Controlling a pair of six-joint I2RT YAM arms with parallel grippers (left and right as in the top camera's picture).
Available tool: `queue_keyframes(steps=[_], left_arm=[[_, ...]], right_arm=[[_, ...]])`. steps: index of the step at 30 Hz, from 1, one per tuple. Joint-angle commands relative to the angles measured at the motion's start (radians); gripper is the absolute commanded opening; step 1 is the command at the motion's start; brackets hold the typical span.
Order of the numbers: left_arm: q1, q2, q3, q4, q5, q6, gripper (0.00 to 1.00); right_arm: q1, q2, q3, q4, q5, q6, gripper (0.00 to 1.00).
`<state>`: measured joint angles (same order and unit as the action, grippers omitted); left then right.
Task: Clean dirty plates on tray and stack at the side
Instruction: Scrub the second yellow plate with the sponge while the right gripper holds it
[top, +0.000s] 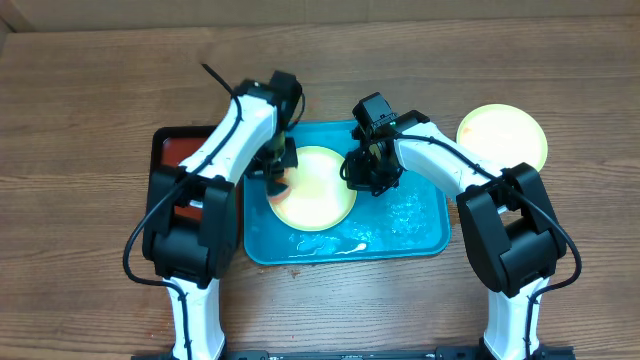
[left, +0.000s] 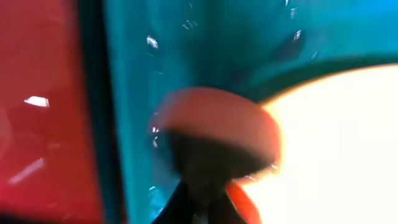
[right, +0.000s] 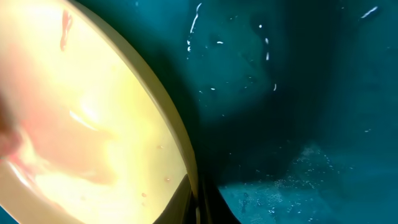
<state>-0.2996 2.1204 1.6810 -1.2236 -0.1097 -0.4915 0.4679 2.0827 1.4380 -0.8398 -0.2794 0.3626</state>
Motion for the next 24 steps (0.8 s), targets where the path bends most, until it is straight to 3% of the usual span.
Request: queue_keyframes(steps=[1, 6, 12, 18, 24], left_arm=[[0.025, -0.005, 0.144, -0.069, -0.054, -0.006, 0.04], [0.084, -0.020, 0.179, -0.144, -0.143, -0.011, 0.04], [0.261, -0.020, 0.174, -0.223, -0.141, -0.151, 0.04], [0.393, -0.019, 0.106, -0.153, 0.009, -0.079, 0.04], [0.417, -0.019, -0.053, -0.005, 0.107, -0.012, 0.04]], right_arm=[[-0.011, 0.011, 0.009, -0.006, 0.055, 0.005, 0.04], [-0.011, 0.011, 0.008, -0.007, 0.055, 0.005, 0.04], [-0.011, 0.011, 0.008, -0.003, 0.055, 0.005, 0.04], [-0.011, 0.011, 0.008, 0.002, 0.055, 0.005, 0.04], [-0.011, 0.011, 0.008, 0.011, 0.055, 0.005, 0.04]])
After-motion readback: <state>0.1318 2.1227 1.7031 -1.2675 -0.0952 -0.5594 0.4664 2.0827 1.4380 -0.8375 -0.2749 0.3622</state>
